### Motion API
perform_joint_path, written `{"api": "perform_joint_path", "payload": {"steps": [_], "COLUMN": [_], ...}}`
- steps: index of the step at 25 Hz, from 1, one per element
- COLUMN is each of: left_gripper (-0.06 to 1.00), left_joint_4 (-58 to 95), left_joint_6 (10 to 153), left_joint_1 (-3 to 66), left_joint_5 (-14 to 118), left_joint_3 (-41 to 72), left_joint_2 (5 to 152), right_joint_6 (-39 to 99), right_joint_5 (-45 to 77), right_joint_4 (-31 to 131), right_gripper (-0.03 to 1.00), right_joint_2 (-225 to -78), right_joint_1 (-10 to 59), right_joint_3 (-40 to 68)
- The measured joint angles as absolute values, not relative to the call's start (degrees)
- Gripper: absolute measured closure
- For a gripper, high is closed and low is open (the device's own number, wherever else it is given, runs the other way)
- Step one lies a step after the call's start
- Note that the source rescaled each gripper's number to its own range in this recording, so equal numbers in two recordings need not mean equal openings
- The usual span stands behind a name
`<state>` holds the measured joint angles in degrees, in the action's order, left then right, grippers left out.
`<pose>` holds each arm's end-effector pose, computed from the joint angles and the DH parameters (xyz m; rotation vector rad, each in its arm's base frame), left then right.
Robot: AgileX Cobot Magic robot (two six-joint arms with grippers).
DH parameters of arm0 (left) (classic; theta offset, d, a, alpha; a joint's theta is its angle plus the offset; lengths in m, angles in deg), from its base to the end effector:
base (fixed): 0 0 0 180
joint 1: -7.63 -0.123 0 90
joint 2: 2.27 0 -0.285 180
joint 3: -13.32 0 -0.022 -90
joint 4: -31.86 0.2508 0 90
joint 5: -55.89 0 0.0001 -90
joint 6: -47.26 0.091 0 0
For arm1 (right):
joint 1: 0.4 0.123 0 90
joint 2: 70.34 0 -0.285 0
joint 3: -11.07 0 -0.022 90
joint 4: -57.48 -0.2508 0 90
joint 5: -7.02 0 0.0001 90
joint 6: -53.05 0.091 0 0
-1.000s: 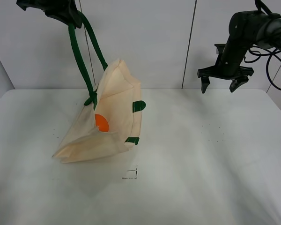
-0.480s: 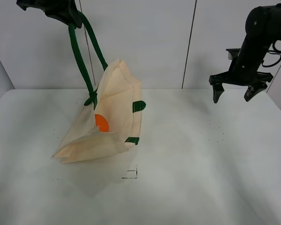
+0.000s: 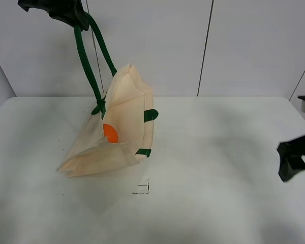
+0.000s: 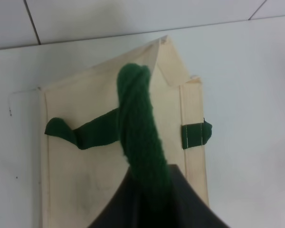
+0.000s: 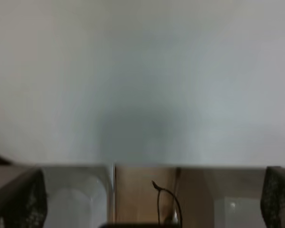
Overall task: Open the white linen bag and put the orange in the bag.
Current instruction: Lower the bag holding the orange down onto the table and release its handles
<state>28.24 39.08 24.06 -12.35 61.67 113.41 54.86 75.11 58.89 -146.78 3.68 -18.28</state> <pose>0.3918 -0.1211 0.4319 0.1720 2.3763 -0.2868 0.1898 0.0115 0.2625 -0.0722 3.0328 -0.0270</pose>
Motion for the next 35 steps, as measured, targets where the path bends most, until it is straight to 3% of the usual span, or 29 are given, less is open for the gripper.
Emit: {"api": "perform_joint_path", "payload": {"steps": [7, 15, 31, 35], "left_gripper": [0.94, 0.94, 0.94, 0.94], "left_joint_4": [28.2, 28.2, 28.2, 28.2], "left_joint_6": [39.1, 39.1, 39.1, 39.1], "left_joint_1": [24.1, 24.1, 24.1, 24.1], "left_joint_5": [-12.3, -12.3, -12.3, -12.3], "left_joint_3": [61.7, 61.7, 61.7, 61.7], "left_joint_2": [113.4, 113.4, 113.4, 113.4], "right_joint_6": [53.7, 51.6, 51.6, 51.6], "right_joint_5": [65.3, 64.7, 65.3, 65.4], "right_joint_4": [57.5, 57.5, 56.5, 56.5], "right_gripper": [-0.03, -0.03, -0.03, -0.03], "right_joint_2": [-117.1, -92.4, -88.2, -88.0], "right_joint_1": [3.7, 3.7, 3.5, -0.4], "right_joint_3": [-34.6, -36.9, -37.9, -37.9]}}
